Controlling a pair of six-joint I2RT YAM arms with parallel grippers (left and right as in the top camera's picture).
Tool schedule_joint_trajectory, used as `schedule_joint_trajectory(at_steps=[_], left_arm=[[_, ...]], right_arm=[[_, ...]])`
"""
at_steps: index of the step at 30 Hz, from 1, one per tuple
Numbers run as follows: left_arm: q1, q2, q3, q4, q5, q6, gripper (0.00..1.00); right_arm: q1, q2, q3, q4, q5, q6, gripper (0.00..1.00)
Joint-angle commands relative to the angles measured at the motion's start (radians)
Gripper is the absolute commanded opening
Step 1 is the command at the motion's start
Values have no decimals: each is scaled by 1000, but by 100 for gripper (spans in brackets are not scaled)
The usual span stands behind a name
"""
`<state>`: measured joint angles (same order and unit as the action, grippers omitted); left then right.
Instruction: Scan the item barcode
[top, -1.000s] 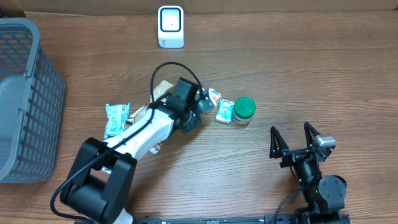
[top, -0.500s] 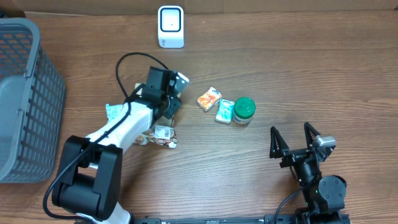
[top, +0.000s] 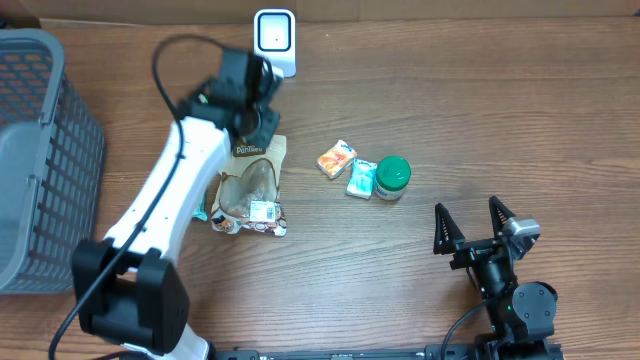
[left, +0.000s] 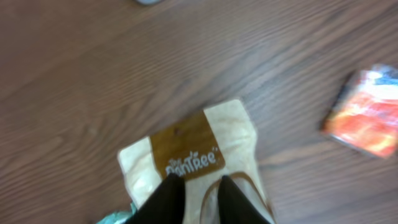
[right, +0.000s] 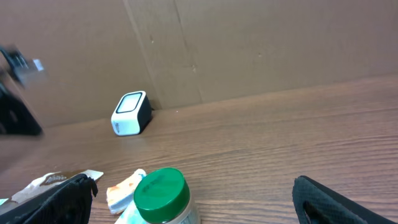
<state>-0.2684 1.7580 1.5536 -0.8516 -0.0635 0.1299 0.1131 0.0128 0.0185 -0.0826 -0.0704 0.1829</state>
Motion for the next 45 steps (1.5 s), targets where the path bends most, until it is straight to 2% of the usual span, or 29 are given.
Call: schedule_joint_trajectory(at_steps=[1, 6, 13, 17, 20, 25, 31, 38, 43, 44, 45], left_arm=[[-6, -42, 179, -126, 93, -109, 35], [-6, -43, 354, -317, 182, -112, 55], [13, -43, 470, -454, 222, -151, 82], [74, -43, 547, -492, 223, -167, 86], [159, -43, 605, -524, 221, -174, 94], [291, -42, 618, -533, 221, -92, 92], [453, -42, 618, -521, 221, -77, 93], [534, -42, 618, -510, 212, -2, 93], [537, -41, 616, -512, 201, 58, 85], [537, -41, 616, -512, 196, 58, 96], [537, -41, 616, -512, 193, 58, 100]], right_arm=[[5, -10, -10, 3, 6, -6, 100], [5, -10, -10, 3, 6, -5, 100], [5, -10, -10, 5, 6, -5, 100], [5, -10, -10, 6, -14, -1, 100], [5, -10, 2, -5, -109, -1, 100], [5, -6, 70, -130, -149, -1, 100], [5, 83, 241, -300, -149, -2, 100], [5, 379, 504, -453, -149, -10, 100], [5, 655, 743, -597, -149, -14, 100], [5, 704, 787, -628, -150, -22, 100], [5, 762, 840, -668, -149, -29, 100]])
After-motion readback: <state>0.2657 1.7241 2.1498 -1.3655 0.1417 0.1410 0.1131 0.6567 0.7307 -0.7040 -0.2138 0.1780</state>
